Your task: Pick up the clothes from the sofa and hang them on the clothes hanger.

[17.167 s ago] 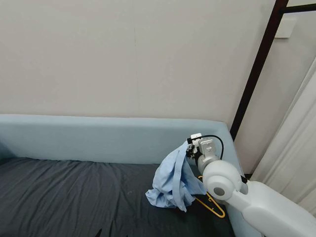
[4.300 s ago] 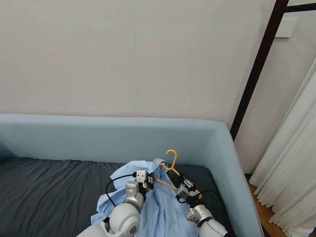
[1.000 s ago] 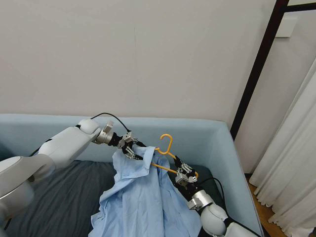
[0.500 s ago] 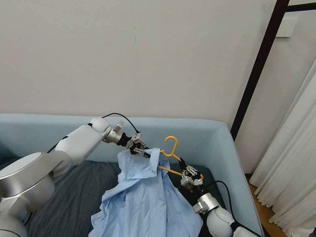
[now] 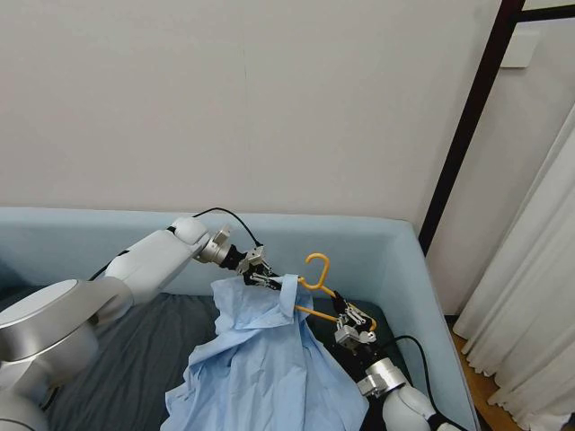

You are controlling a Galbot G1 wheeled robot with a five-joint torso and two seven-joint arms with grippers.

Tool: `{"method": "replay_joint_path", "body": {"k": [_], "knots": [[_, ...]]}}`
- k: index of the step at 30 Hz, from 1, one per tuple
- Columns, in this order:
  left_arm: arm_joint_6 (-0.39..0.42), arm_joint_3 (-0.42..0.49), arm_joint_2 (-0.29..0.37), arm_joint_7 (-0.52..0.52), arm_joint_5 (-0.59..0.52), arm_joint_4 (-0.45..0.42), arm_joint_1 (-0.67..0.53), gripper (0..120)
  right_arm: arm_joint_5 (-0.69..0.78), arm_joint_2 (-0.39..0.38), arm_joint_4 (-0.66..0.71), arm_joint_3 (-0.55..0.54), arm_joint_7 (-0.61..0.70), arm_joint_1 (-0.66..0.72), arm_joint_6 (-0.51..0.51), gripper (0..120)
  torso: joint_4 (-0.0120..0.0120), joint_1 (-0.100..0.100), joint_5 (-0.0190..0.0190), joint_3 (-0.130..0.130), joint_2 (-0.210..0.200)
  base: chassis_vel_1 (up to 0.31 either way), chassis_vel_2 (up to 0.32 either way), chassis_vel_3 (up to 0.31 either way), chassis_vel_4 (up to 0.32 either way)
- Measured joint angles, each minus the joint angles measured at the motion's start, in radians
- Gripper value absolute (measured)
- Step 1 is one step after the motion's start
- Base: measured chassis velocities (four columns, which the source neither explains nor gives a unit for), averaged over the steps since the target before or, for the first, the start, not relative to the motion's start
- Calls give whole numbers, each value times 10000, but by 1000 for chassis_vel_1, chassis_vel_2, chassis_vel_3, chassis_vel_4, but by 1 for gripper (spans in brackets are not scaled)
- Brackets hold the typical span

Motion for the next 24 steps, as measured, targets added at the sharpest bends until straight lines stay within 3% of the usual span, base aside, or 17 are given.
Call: {"method": "replay_joint_path", "body": {"k": [1, 5, 8, 11, 16, 19, 24], "knots": [[0, 0, 0, 0, 0, 0, 0, 7, 0, 0, 0, 0, 0, 0, 0, 11, 0, 0, 0, 0, 0, 0, 0, 0, 0], [13, -118, 370, -216, -162, -225, 142, 7, 425, -248, 459, 96, -282, -300, 235, 32, -2, 0, 0, 0, 0, 0, 0, 0, 0], [6, -230, 542, -366, -255, -251, 209, 7, 862, -413, 887, 127, -404, -520, 253, 41, -3, 0, 0, 0, 0, 0, 0, 0, 0], [-119, -699, 813, -642, -359, -275, 456, 7, 1144, -629, 1650, 403, -536, -1060, 480, 55, -2, 0, 1, 0, 1, 0, 0, 0, 0], [-145, -1190, 1195, -926, -625, -499, 848, 7, 1472, -795, 2290, 811, -619, -1719, 677, 69, -3, 0, -2, -1, 1, 0, 0, 0, 0], [-142, -1673, 1704, -1047, -724, -977, 1381, 7, 2433, -965, 2657, 915, -606, -2420, 573, 84, -2, 0, 0, -1, 1, 0, 0, 0, 0], [-116, -2231, 2220, -1098, -731, -1537, 2068, 7, 3906, -1116, 2231, 570, -689, -2530, -23, 98, -4, -1, 0, -1, 1, 0, 0, 0, 0]]}}
